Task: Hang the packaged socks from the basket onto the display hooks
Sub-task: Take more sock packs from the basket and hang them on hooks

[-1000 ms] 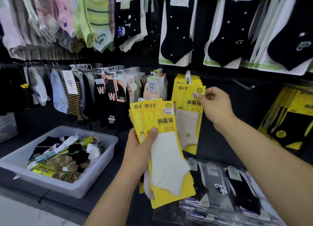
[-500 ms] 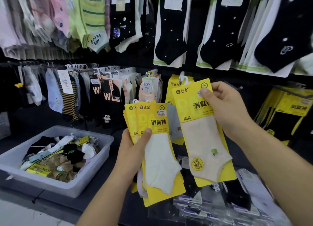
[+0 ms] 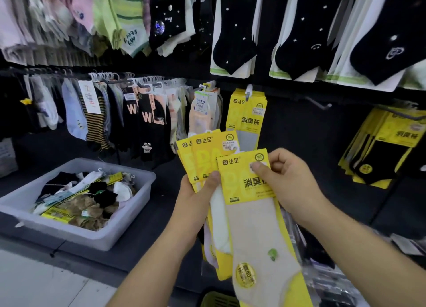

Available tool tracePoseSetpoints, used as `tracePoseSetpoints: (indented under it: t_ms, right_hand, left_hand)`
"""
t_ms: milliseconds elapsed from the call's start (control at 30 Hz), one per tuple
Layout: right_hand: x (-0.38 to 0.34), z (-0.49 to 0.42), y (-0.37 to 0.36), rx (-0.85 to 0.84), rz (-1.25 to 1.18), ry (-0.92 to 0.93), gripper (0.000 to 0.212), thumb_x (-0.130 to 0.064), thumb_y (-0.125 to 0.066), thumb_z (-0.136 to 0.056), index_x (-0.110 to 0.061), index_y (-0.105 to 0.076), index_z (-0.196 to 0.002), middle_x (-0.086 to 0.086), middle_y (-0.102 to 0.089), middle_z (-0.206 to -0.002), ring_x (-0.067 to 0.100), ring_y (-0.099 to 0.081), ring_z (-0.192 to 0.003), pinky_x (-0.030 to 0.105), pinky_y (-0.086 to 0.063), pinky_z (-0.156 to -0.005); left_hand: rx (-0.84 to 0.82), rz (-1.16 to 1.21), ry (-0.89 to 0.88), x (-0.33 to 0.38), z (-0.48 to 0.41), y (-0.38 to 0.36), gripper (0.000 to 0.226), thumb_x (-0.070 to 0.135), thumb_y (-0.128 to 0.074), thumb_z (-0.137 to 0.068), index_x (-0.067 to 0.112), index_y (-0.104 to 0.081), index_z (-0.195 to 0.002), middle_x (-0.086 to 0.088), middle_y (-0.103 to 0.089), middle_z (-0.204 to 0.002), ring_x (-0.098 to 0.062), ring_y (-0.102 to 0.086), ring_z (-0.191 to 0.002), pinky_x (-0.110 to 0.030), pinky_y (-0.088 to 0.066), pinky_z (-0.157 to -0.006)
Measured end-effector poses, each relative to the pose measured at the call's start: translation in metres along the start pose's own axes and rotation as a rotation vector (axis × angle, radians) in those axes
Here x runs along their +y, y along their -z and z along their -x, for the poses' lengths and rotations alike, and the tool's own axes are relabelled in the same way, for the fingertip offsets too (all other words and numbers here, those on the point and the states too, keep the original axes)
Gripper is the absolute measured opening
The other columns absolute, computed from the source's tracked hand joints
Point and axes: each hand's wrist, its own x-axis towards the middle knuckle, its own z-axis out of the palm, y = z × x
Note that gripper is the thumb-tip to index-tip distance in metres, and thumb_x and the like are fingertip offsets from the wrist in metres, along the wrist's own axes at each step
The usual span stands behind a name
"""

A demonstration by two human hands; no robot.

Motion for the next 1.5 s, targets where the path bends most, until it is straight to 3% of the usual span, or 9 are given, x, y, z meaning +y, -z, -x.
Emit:
tracePoseSetpoints:
  t_ms: [133,200,300,467,667,800,1133,1300,1500]
  right_hand:
    - [0.012,0.011,0.004,-0.036,0.034,-0.001,0.022,-0.022,-0.078,-0.086,-0.025,-0.062,-0.071,0.004,-0.074,-0.077,0.014,-0.071,-0.066,0.021,-0.051,-0.051]
    - [0.011,0.013,0.009,-0.074,-0.002,-0.015,0.014,-0.020,-0.080,-0.082,-0.019,-0.066,-0.083,0.005,-0.075,-0.083,0.019,-0.073,-0.075,0.024,-0.056,-0.058]
    - [0.002,0.007,0.015,-0.014,-0.085,0.044,0.020,-0.013,-0.076,-0.082,-0.013,-0.066,-0.100,-0.005,-0.074,-0.081,0.009,-0.072,-0.077,0.017,-0.054,-0.064]
    - [-0.019,-0.007,0.015,-0.059,0.171,0.150,0.003,-0.016,-0.072,-0.090,-0.018,-0.073,-0.088,-0.005,-0.076,-0.083,0.007,-0.071,-0.077,0.015,-0.052,-0.064]
    - [-0.025,-0.009,0.014,-0.113,0.285,0.131,0.006,-0.023,-0.080,-0.084,-0.020,-0.074,-0.084,-0.003,-0.076,-0.077,0.013,-0.074,-0.074,0.026,-0.061,-0.068]
    - [-0.022,-0.009,0.015,-0.124,0.257,0.089,0.011,-0.022,-0.083,-0.080,-0.017,-0.074,-0.085,0.001,-0.076,-0.075,0.016,-0.075,-0.073,0.026,-0.061,-0.067]
    - [-0.022,-0.009,0.022,-0.195,0.204,0.119,0.008,-0.012,-0.078,-0.084,-0.013,-0.078,-0.091,0.003,-0.078,-0.093,0.017,-0.075,-0.089,0.034,-0.061,-0.083]
    - [-0.018,-0.009,0.024,-0.143,0.251,0.199,0.010,-0.009,-0.076,-0.086,-0.019,-0.078,-0.089,0.001,-0.077,-0.090,0.016,-0.074,-0.086,0.035,-0.061,-0.079]
    - [-0.006,-0.008,0.028,-0.138,0.209,0.207,0.007,-0.016,-0.077,-0.086,-0.017,-0.075,-0.092,-0.003,-0.075,-0.087,0.011,-0.071,-0.082,0.022,-0.057,-0.072]
  left_hand:
    - [-0.054,-0.044,-0.028,-0.001,0.005,0.001,0.091,0.051,-0.094,-0.061,0.015,-0.059,-0.137,-0.002,-0.079,-0.124,-0.024,-0.078,-0.111,-0.052,-0.062,-0.096]
    - [-0.036,-0.063,-0.050,-0.001,0.006,0.003,0.088,0.050,-0.095,-0.057,0.020,-0.060,-0.131,0.001,-0.080,-0.118,-0.021,-0.079,-0.106,-0.044,-0.066,-0.088]
    - [-0.031,-0.114,-0.088,-0.001,0.009,0.002,0.081,0.051,-0.094,-0.056,0.028,-0.059,-0.125,0.007,-0.080,-0.114,-0.014,-0.079,-0.102,-0.032,-0.065,-0.079]
    - [-0.039,-0.194,-0.140,-0.003,0.009,0.000,0.066,0.038,-0.094,-0.065,0.036,-0.056,-0.118,0.018,-0.078,-0.108,-0.006,-0.078,-0.098,-0.022,-0.063,-0.073]
    - [-0.033,-0.244,-0.181,0.000,0.007,0.001,0.070,0.049,-0.094,-0.060,0.043,-0.052,-0.116,0.025,-0.075,-0.108,-0.001,-0.076,-0.098,-0.029,-0.062,-0.079]
    - [-0.034,-0.277,-0.218,0.000,0.009,0.002,0.075,0.063,-0.090,-0.053,0.047,-0.050,-0.114,0.030,-0.073,-0.109,0.004,-0.074,-0.098,-0.025,-0.059,-0.078]
    - [-0.011,-0.270,-0.336,-0.001,0.009,0.002,0.060,0.059,-0.093,-0.060,0.067,-0.052,-0.103,0.024,-0.074,-0.116,0.000,-0.075,-0.104,-0.022,-0.063,-0.076]
    - [-0.003,-0.249,-0.358,-0.001,0.010,0.000,0.061,0.055,-0.092,-0.064,0.055,-0.053,-0.112,0.024,-0.074,-0.114,0.001,-0.075,-0.103,-0.016,-0.060,-0.076]
    - [0.005,-0.262,-0.333,-0.003,0.008,0.001,0.066,0.056,-0.090,-0.063,0.046,-0.052,-0.116,0.027,-0.073,-0.112,0.003,-0.074,-0.101,-0.013,-0.058,-0.074]
